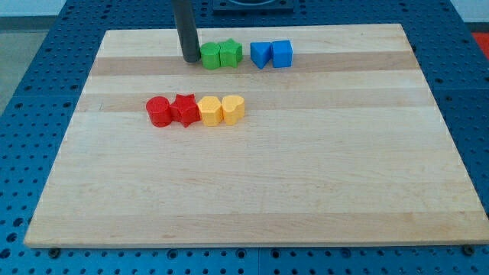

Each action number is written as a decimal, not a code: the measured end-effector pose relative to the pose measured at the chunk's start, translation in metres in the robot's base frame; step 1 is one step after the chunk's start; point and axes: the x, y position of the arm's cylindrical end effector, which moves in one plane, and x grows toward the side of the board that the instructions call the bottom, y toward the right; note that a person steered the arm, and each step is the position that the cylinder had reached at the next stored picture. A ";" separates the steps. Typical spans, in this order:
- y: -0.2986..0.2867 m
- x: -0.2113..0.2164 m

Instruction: Move the green blocks beside the blue triangle in horizontal line

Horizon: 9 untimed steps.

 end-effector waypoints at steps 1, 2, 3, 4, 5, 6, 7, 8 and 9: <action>0.001 -0.008; 0.001 -0.029; 0.008 -0.045; 0.027 -0.045; 0.047 -0.045; 0.062 -0.045; 0.062 -0.044; 0.064 -0.039; 0.067 -0.031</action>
